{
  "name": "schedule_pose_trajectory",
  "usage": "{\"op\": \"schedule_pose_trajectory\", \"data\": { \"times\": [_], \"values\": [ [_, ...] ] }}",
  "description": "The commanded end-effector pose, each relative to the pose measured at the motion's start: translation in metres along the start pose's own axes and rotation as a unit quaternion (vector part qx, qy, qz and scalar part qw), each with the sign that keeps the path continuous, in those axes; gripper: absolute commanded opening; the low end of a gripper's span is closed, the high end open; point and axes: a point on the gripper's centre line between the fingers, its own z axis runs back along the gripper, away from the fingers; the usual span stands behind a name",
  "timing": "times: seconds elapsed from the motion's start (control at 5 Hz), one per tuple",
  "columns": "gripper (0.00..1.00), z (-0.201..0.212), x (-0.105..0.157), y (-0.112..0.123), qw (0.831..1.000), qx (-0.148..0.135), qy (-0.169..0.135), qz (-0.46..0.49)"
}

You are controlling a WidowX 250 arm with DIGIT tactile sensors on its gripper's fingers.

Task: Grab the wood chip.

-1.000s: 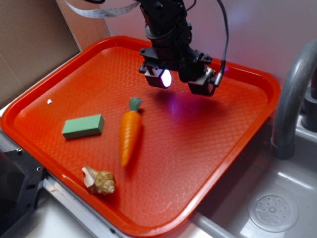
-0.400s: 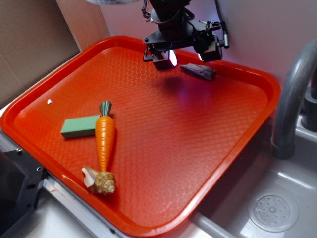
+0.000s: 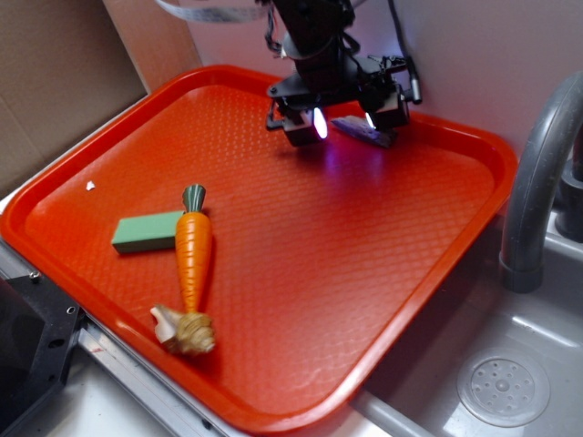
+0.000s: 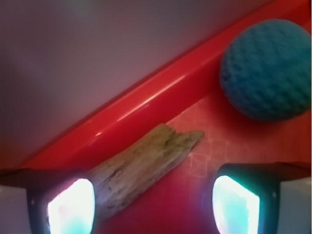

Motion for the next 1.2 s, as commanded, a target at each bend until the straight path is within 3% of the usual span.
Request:
{"op": "schedule_pose_trajectory", "data": {
  "times": [0.0,0.2,0.6,0.8,1.0],
  "values": [
    [1.00,-0.024,0.015,0.013,0.999,0.041,0.001,0.000],
    [1.00,-0.013,0.007,0.018,0.999,0.030,0.019,-0.008],
    [1.00,0.043,-0.028,0.033,0.997,-0.041,0.037,-0.046],
    [1.00,0.065,-0.038,0.039,0.995,-0.071,0.025,-0.067],
    [1.00,0.067,-0.033,0.030,0.996,-0.071,0.008,-0.055]
  ]
}}
